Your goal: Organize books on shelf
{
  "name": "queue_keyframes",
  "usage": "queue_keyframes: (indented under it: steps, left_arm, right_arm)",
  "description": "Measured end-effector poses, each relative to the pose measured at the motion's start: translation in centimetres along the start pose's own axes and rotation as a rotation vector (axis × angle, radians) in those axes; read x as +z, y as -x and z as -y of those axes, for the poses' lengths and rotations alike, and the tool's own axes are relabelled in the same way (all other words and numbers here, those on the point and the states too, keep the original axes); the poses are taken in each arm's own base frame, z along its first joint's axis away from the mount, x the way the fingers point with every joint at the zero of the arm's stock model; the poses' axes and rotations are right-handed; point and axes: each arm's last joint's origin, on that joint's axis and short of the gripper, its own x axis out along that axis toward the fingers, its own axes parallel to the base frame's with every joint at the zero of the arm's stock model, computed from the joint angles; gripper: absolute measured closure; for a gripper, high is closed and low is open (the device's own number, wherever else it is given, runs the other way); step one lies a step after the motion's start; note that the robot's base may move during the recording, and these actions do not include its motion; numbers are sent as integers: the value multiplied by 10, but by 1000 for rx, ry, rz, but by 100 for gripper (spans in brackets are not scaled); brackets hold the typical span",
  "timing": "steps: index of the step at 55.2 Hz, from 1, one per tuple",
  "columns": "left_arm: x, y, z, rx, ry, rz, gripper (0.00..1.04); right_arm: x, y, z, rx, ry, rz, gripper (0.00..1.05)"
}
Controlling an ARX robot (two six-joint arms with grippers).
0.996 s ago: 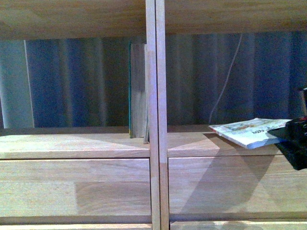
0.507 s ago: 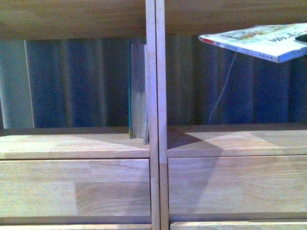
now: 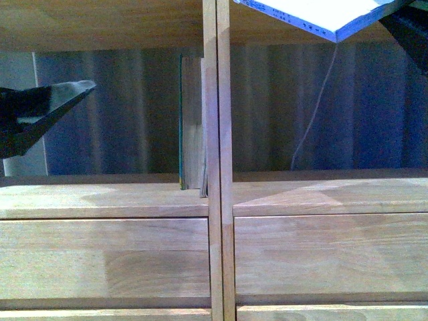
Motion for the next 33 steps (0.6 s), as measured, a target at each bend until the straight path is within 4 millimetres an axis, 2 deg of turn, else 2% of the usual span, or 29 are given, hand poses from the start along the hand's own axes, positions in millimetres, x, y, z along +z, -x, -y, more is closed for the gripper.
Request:
queue_keyframes:
  steps: [14,24,33]
  left_arm:
    - [-45,-38,39,-244,7,-62,7]
    - [-61,-49,36,-227,49,-72,7]
    - [-60,-51,35,-226,31,-65,7]
  right_arm:
    - [-17,-6,-2,44,-17,-44,97]
    - [-36,-6,-8,84,-57,-93,97]
    - [-51,0,-12,100,-108,-128,97]
